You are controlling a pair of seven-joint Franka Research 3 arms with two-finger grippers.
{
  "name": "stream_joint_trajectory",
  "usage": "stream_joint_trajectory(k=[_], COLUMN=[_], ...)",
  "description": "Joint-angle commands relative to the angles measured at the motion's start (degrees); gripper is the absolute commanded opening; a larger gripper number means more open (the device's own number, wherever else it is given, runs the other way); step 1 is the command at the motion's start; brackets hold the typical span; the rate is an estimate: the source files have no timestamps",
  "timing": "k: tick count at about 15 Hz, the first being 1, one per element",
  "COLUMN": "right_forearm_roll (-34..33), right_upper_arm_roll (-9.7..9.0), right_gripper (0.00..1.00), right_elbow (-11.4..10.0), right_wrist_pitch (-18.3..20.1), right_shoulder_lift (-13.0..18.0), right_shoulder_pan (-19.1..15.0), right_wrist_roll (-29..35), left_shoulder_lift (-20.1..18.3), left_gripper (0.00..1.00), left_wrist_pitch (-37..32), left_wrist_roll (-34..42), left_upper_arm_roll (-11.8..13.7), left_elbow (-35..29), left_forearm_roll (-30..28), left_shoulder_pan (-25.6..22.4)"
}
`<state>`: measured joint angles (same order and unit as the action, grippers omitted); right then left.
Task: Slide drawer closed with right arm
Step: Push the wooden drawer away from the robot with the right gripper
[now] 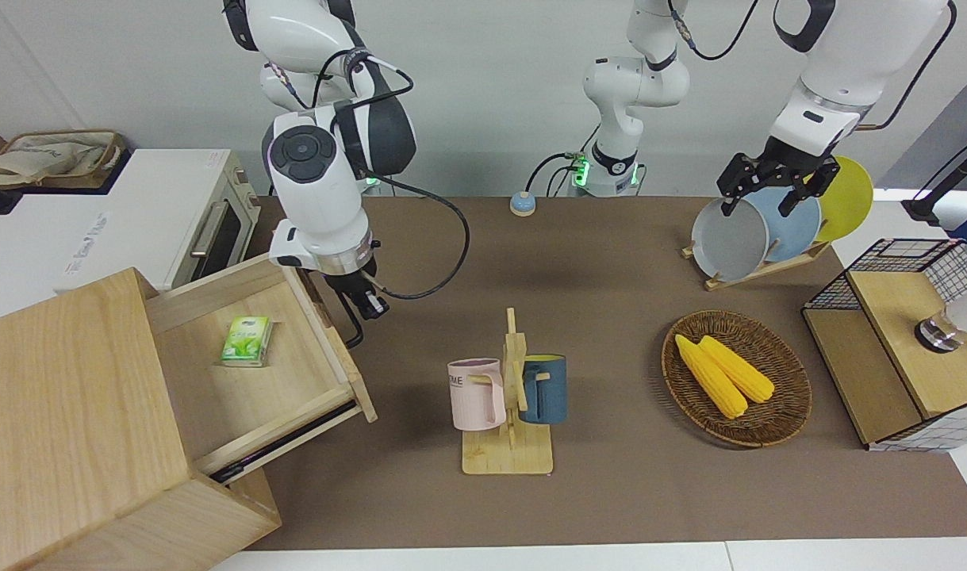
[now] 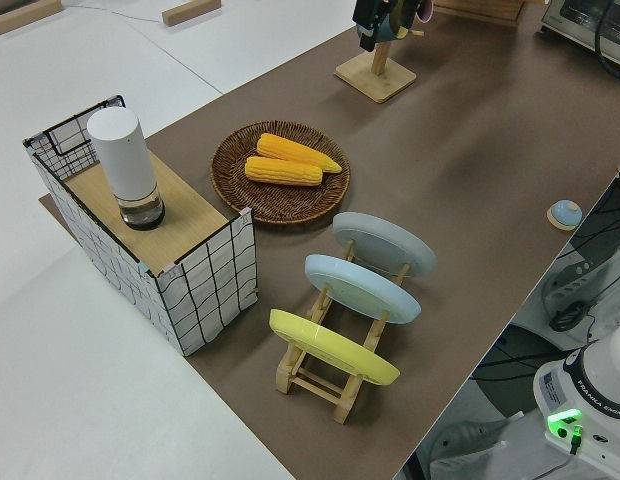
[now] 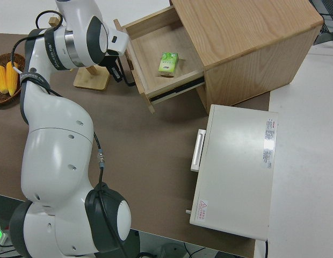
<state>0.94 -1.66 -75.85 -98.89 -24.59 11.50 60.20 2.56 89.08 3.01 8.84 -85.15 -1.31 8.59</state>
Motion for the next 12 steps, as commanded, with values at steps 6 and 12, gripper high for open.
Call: stream_joint_trajectory(k=[6, 12], right_forearm_roll=[0.3, 0.3], right_upper_arm_roll=[1.04, 2.62], right_gripper=[0.000, 0.000], right_elbow=[-0.1, -0.1], right_wrist_pitch=[-3.2, -4.5], right_shoulder_lift=[-0.3, -0.2], right_shoulder_pan=[-2.5, -3.6], right_wrist_roll=[-6.9, -8.0], left_shoulder_lift=[0.7, 0.7], left_gripper=[1.00, 1.00], left_wrist_pitch=[0.0, 0.0], left_wrist_roll=[0.3, 0.3], left_upper_arm_roll=[0.9, 0.9], left_elbow=[1.1, 1.1], left_forearm_roll=[0.8, 0.8], left_shoulder_pan=[1.0, 1.0])
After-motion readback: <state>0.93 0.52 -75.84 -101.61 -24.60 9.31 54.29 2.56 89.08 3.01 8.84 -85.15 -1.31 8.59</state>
